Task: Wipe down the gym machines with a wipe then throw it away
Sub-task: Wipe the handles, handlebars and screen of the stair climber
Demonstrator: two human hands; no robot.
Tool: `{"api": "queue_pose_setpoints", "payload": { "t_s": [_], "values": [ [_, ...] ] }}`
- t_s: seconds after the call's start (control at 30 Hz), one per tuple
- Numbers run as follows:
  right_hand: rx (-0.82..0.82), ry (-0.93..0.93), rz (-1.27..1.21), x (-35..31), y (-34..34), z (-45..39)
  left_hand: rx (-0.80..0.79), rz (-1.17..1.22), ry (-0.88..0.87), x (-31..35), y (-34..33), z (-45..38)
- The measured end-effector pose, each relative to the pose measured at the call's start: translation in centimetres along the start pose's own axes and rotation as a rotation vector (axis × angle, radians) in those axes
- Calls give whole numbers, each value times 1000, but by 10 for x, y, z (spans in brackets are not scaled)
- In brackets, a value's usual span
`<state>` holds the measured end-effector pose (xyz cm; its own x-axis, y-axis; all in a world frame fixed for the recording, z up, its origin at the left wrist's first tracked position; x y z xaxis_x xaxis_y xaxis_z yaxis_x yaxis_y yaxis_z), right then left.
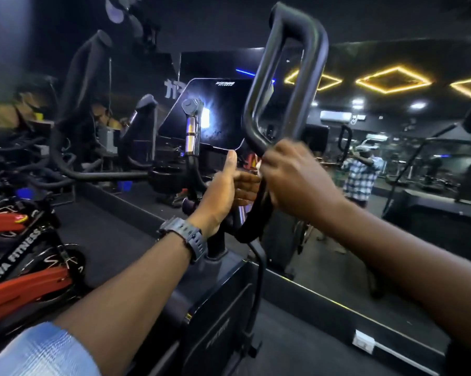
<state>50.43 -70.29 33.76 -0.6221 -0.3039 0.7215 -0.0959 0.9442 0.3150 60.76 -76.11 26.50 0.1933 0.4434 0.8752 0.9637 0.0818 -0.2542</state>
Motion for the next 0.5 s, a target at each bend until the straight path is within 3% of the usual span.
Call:
{"api": "queue_pose_setpoints", "payload": {
  "t_s": [0.13, 0.23, 0.33, 0.5],
  "values": [
    [-268, 215, 11, -99, -37, 27, -194, -226, 32, -37, 22, -10],
    [-281, 98, 71, -85, -26, 15, -360, -374, 60, -67, 41, -3],
    [-296, -36, 172, -79, -17, 9, -426, -238, 89, -83, 53, 1],
    [-549, 70, 83, -174, -76, 21, -350, -28, 124, -91, 68, -5]
  ]
}}
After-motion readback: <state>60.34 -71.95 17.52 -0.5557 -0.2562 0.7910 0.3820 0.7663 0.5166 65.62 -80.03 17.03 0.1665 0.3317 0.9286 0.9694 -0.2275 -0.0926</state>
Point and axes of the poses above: each hand's wrist, its own z-axis away from the middle knuckle, its own y-axis out of the back of the hand, x = y × z, the point moved 9 cm from there along -z, towards the middle knuckle, and after that the axes turned 11 degrees about z, right-handed, at the moved point
